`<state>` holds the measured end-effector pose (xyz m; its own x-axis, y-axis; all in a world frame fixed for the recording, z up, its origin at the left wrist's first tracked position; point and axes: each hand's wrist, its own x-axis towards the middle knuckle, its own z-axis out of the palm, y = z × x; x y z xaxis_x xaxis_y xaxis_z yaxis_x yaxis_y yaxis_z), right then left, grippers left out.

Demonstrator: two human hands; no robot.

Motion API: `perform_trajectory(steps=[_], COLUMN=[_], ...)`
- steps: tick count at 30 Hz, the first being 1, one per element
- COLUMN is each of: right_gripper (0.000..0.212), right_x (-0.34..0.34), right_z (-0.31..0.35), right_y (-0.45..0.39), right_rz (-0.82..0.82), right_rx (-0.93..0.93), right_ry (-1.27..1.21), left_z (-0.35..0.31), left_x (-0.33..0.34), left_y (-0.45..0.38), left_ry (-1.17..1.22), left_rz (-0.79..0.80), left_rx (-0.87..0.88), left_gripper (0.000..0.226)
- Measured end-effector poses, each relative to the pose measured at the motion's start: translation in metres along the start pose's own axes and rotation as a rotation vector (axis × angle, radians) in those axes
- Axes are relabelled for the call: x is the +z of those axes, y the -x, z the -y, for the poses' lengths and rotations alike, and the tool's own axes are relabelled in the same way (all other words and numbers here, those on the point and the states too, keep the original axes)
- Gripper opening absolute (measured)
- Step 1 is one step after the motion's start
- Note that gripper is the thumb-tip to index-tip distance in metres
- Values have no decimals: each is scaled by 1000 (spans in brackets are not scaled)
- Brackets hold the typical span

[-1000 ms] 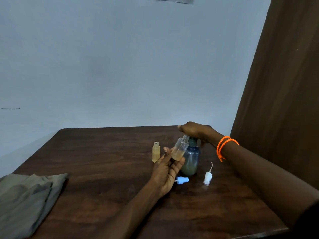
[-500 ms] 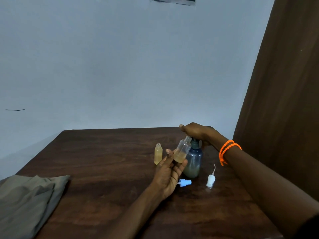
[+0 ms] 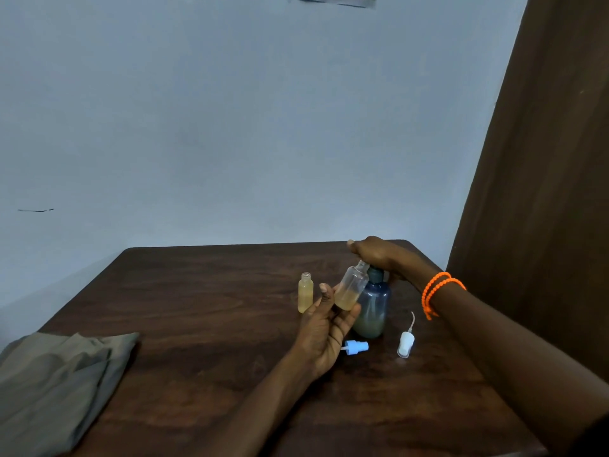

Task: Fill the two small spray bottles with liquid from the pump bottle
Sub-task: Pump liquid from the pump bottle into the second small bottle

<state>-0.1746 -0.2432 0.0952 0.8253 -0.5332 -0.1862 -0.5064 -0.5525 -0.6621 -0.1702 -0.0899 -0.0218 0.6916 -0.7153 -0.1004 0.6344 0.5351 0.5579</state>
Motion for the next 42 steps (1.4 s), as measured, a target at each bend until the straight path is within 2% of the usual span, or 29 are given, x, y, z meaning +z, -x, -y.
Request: perform_trajectory(steps=[6,9,13,19,28,31,34,37,42], right_gripper=[53,55,47,49,48,42,38,44,33], right_x=[-5,1,-2,0,-5,0,-3,-8,-1], right_z=[11,9,9,5,4,-3,5,9,4], right_y=[9,7,15,6,4,0,8,7,12], right_rz=[-22,-38,-11,-42,-2,8,17,17,4], right_rx=[31,4,11,-9,25,31,50,29,-9], right_ry=[72,59,87,-55,-18,-73,-18,38,2], left_z=[0,-1,1,0,1,1,2,1,1], left_x=[1,1,0,1,-1,-2,-2,-2,0], left_y=[-1,-1,0,-2,-2,-4,-3,-4,-4], left_ry=[39,29,31,20,16,1,16,35,26], left_rz=[3,1,-4,-2,5,11,1,13,4], left_rx=[-1,5,-6,-5,-5,2,2,12,19], left_gripper=[35,29,27,28,27,30,29,40,47])
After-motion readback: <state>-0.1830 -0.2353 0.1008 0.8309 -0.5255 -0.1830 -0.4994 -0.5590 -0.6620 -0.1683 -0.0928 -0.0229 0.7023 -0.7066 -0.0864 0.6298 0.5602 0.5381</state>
